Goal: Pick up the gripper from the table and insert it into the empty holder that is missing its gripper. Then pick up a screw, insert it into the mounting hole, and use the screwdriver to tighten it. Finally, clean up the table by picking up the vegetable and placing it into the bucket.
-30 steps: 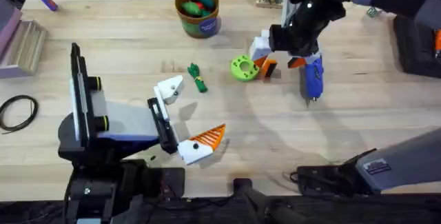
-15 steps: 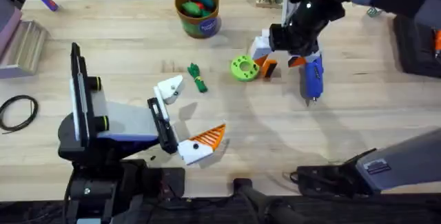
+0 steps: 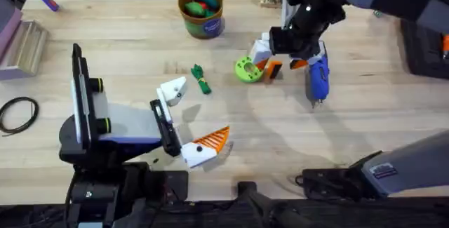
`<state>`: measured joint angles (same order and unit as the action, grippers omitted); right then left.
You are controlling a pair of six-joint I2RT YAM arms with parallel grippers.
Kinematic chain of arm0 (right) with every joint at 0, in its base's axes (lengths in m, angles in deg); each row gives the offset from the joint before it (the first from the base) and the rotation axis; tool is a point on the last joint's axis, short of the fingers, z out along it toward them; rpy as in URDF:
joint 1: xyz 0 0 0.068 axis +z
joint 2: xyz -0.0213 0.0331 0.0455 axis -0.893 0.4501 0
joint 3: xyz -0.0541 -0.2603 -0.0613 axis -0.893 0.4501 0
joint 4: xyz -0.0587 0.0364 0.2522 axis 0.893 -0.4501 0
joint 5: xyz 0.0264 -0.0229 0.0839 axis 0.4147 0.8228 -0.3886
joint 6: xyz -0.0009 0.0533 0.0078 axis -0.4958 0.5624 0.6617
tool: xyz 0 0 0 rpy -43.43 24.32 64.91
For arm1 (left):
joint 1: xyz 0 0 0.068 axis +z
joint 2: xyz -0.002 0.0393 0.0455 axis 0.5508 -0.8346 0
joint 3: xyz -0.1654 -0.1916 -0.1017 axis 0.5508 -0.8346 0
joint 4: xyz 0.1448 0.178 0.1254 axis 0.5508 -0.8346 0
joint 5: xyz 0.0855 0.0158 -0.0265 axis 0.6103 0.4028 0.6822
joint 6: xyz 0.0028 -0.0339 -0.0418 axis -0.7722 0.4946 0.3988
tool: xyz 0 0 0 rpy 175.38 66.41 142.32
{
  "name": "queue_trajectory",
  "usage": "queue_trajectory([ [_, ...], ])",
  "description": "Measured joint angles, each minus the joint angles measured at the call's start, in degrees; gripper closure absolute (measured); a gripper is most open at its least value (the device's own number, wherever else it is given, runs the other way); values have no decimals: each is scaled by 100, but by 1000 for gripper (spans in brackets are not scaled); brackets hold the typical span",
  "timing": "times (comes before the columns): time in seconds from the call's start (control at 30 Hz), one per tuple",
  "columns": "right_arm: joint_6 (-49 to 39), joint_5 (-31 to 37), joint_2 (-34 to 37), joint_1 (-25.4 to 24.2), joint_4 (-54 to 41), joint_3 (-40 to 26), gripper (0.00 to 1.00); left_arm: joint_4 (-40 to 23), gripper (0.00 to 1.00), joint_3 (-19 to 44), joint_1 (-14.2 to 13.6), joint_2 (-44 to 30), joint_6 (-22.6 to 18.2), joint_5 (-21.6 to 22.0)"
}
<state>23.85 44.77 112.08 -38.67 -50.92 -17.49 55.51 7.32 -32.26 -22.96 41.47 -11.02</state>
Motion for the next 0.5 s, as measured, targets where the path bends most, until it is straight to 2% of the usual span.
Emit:
queue_trajectory([
  [0.5,112,125,0,0,47,0,164,1,15,-1,0,0,0,0],
])
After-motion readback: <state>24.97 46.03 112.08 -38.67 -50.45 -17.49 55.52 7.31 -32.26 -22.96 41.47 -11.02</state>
